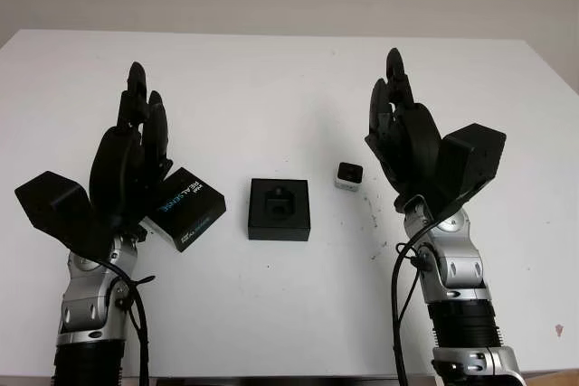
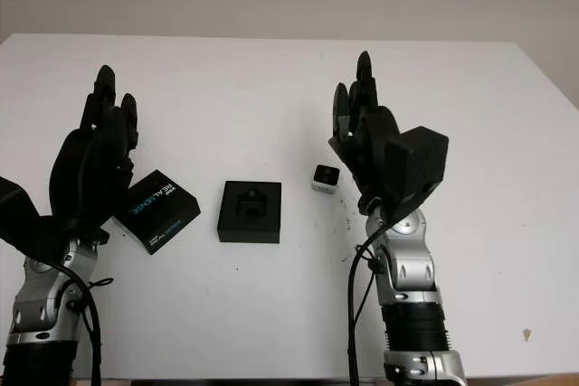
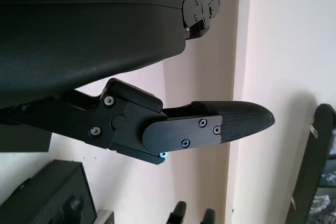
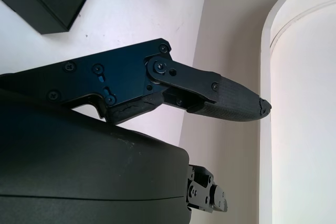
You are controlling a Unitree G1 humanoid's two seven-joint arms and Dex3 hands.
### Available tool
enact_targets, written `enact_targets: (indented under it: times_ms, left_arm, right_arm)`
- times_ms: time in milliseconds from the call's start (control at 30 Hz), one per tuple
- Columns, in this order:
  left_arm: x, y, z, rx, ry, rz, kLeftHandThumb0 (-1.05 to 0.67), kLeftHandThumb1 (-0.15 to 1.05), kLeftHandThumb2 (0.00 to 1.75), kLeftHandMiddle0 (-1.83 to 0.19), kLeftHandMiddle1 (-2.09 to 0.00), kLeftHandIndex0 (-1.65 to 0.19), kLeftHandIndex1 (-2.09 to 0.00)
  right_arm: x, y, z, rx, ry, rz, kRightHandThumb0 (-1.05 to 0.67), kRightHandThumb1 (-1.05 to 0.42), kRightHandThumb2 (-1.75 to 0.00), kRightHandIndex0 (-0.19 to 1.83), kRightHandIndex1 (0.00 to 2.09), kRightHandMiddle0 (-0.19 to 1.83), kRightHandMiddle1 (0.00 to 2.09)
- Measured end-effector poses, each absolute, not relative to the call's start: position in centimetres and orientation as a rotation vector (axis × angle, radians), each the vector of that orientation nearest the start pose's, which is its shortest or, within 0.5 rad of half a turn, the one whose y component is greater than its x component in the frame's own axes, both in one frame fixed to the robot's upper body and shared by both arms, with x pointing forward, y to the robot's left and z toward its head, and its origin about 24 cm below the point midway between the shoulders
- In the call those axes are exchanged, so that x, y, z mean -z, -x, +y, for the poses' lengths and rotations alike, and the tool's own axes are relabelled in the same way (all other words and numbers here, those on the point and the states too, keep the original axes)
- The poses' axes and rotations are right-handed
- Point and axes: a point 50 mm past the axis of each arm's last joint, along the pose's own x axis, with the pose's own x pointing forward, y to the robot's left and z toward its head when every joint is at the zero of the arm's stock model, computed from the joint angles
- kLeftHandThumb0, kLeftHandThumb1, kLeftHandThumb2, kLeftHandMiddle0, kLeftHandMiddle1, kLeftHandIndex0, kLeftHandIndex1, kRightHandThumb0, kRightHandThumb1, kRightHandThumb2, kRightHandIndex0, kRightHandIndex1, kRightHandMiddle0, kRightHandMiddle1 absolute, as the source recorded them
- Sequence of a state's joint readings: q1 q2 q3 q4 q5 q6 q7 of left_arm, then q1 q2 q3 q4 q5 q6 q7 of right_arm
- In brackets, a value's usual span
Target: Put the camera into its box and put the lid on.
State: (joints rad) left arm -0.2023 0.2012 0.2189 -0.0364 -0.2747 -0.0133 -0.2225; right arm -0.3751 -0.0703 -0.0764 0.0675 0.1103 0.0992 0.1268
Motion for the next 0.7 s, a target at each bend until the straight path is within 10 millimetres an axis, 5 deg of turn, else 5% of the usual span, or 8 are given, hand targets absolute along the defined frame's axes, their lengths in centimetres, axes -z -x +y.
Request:
enact_targets:
  times_ms: [300, 400, 500, 633, 700]
  left_arm:
    - [-12.1, -28.9, 21.1, 0.073, 0.074, -0.275, -0.77, 1.05, 0.49, 0.19, 0.0, 0.19, 0.0]
    - [-12.4, -29.2, 21.0, 0.081, 0.076, -0.285, -0.78, 1.05, 0.5, 0.19, 0.0, 0.19, 0.0]
    - [-12.5, -29.4, 20.9, 0.081, 0.075, -0.285, -0.78, 1.05, 0.48, 0.19, 0.0, 0.19, 0.0]
    - [-12.6, -29.6, 20.9, 0.082, 0.083, -0.283, -0.78, 1.05, 0.48, 0.19, 0.0, 0.19, 0.0]
    - [-12.6, -29.6, 20.9, 0.081, 0.085, -0.282, -0.78, 1.05, 0.47, 0.19, 0.0, 0.19, 0.0]
  right_arm:
    - [-11.4, -32.1, -14.3, -0.172, -0.049, -0.146, -0.68, -1.05, -0.64, -0.19, 0.0, -0.19, 0.0]
    - [-11.5, -32.4, -14.3, -0.174, -0.039, -0.109, -0.64, -1.05, -0.35, -0.09, 0.06, -0.08, 0.06]
    - [-11.9, -32.8, -15.0, -0.12, 0.084, -0.095, -0.6, -0.99, -0.09, 0.16, 0.17, 0.11, 0.16]
    - [-13.7, -33.2, -16.2, -0.101, 0.38, -0.165, -0.54, -0.91, -0.05, 0.26, 0.25, 0.06, 0.49]
    - [-14.9, -33.5, -16.7, -0.102, 0.593, -0.188, -0.55, -0.86, -0.04, 0.28, 0.24, 0.11, 0.45]
